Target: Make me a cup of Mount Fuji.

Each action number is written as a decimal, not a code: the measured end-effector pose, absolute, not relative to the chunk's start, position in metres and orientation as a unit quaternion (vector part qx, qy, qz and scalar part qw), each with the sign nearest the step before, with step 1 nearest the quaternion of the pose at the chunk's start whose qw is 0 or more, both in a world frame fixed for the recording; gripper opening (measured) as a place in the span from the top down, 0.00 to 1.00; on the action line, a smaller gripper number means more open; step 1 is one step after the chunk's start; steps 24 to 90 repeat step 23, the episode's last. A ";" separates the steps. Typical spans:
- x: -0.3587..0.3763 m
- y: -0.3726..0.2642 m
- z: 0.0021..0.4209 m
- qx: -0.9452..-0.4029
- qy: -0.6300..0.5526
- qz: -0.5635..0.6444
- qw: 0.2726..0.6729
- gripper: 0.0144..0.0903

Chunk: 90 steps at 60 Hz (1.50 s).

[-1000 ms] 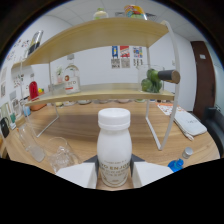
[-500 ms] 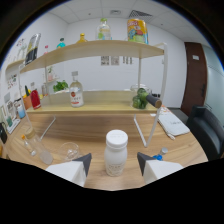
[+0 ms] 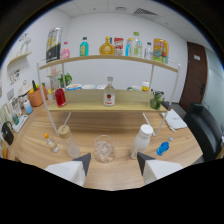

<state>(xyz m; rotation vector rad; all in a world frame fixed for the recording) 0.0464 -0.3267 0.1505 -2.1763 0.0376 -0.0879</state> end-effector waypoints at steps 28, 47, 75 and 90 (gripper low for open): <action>0.030 -0.339 0.144 -0.894 0.008 -0.036 0.447 0.06; 0.030 -0.339 0.144 -0.894 0.008 -0.036 0.447 0.06; 0.030 -0.339 0.144 -0.894 0.008 -0.036 0.447 0.06; 0.030 -0.339 0.144 -0.894 0.008 -0.036 0.447 0.06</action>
